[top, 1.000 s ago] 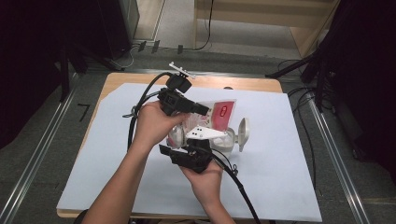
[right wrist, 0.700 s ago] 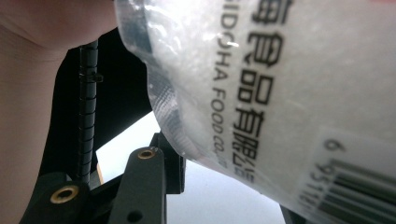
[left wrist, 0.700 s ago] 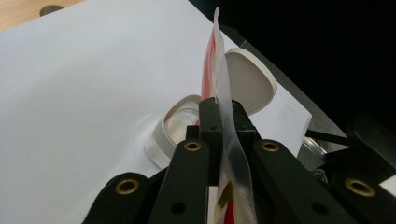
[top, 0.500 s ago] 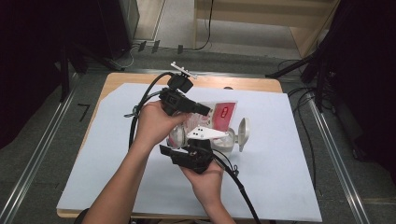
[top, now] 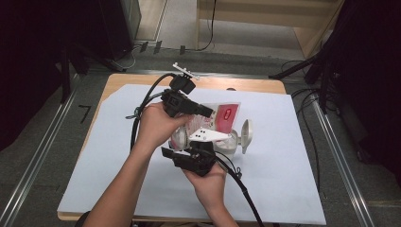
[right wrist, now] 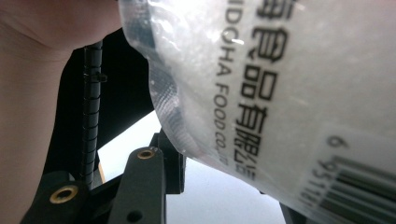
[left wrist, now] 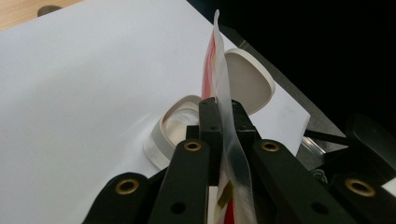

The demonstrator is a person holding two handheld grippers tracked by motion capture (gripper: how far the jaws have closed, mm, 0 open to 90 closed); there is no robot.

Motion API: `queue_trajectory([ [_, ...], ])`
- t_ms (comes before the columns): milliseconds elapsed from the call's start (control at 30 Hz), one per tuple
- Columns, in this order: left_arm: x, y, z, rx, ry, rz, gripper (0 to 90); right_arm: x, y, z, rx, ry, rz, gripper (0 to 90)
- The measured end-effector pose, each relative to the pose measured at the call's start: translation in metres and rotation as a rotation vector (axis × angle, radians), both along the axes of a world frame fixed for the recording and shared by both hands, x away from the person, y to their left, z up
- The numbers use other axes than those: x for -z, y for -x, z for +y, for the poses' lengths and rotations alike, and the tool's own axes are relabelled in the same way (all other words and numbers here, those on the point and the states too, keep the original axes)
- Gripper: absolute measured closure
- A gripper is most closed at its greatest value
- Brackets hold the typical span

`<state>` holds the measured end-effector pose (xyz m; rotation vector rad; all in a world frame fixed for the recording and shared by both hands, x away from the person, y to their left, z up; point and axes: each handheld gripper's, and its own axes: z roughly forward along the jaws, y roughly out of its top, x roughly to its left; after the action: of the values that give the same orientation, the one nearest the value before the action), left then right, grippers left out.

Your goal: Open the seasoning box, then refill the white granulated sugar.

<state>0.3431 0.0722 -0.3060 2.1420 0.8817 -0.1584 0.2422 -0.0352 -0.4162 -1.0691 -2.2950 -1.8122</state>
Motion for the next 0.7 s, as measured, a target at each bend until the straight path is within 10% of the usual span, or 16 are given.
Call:
queue_trajectory([
  [700, -0.0009, 0.0005, 0.0005, 0.004, -0.011, -0.005, 88.4, 0.0001, 0.0005, 0.0005, -0.003, -0.001, -0.007, 62.1],
])
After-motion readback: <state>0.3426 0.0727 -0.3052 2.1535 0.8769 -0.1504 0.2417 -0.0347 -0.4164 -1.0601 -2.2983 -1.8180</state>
